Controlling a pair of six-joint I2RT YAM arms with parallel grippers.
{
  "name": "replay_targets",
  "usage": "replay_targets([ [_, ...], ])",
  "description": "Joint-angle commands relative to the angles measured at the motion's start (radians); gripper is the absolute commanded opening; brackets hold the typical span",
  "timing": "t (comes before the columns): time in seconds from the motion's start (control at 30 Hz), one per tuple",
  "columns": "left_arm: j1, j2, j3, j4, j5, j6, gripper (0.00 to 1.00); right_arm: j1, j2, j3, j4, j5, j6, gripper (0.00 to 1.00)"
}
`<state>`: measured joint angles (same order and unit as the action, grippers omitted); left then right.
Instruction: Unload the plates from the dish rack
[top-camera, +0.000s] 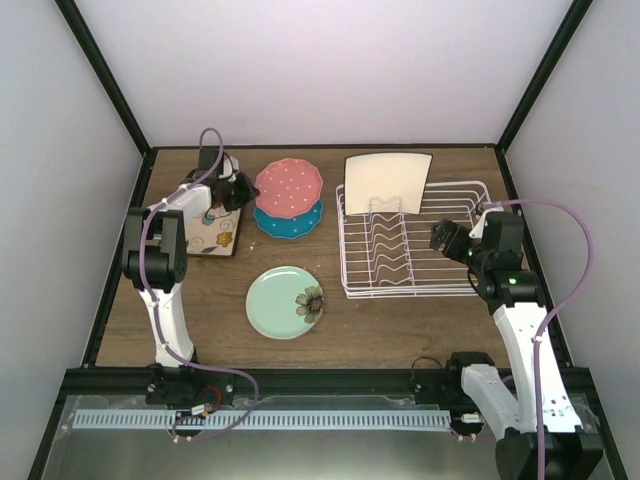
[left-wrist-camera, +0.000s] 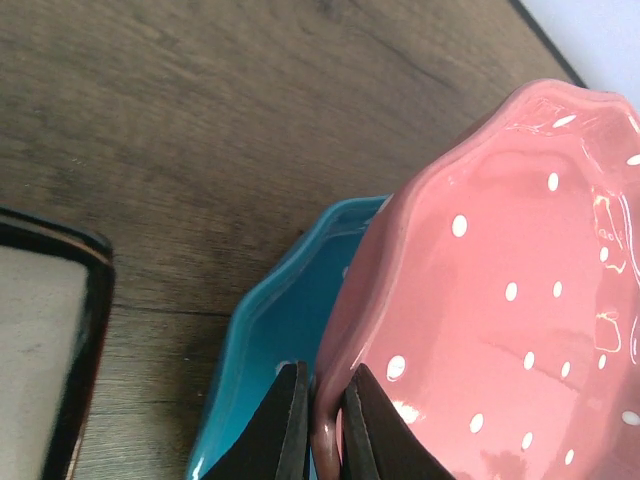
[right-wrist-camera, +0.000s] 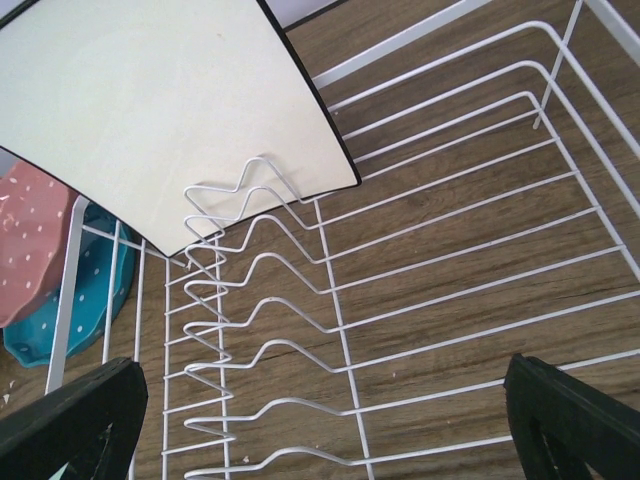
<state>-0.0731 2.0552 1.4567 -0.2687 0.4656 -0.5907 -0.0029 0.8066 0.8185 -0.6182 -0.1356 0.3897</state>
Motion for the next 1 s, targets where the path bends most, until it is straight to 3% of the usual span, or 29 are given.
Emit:
replay_targets([
  [0.0, -0.010, -0.013, 0.015, 0.063, 0.026, -0.004, 0.04, 0.007, -0.032, 0.036, -0.030, 0.024, -0.013, 1.00],
  [0.97, -0.042, -0.063, -0.074, -0.043, -0.047, 0.069, 0.04, 0.007, -0.061, 0.034, -0.052, 0.028, -0.007, 1.00],
])
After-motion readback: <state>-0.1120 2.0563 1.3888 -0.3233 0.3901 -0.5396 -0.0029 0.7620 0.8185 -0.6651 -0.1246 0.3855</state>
